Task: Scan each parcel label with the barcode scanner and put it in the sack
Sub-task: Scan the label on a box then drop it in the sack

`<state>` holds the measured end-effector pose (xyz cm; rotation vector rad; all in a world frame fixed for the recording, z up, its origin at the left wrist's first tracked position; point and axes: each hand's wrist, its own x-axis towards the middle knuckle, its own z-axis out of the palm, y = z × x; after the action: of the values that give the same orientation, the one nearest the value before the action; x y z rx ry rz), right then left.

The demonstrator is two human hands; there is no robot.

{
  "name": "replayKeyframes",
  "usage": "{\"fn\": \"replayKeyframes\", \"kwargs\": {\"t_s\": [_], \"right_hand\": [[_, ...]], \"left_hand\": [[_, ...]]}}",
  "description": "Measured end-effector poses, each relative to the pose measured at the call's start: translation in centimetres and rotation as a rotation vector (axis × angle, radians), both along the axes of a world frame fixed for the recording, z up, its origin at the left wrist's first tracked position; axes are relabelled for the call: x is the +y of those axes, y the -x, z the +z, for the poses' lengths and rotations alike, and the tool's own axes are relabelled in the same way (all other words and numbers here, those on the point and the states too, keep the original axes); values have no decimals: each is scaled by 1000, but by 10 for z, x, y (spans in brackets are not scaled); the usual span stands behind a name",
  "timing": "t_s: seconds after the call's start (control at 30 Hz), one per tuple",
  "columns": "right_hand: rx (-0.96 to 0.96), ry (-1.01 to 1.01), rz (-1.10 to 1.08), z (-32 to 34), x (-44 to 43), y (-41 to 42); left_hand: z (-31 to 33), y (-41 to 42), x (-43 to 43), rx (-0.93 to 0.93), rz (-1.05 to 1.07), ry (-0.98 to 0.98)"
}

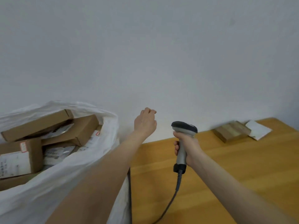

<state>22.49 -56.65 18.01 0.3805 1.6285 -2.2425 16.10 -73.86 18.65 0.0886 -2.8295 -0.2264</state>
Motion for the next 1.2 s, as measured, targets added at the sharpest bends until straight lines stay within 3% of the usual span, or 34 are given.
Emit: {"fn": "replayKeyframes", "kwargs": {"t_s": [0.3,0.53,0.8,1.2], "right_hand": [[-129,-60,-238,-51,256,43],[-182,-96,-361,-69,372,84],[-210,-112,-410,-92,427,163],[-323,-161,-351,-201,441,322]], "left_hand": [[-68,55,247,-260,-119,-4],[-98,101,373,-332,-222,22],[-157,181,418,-509,-173,-27],[-253,373,410,-664,11,-280]]}}
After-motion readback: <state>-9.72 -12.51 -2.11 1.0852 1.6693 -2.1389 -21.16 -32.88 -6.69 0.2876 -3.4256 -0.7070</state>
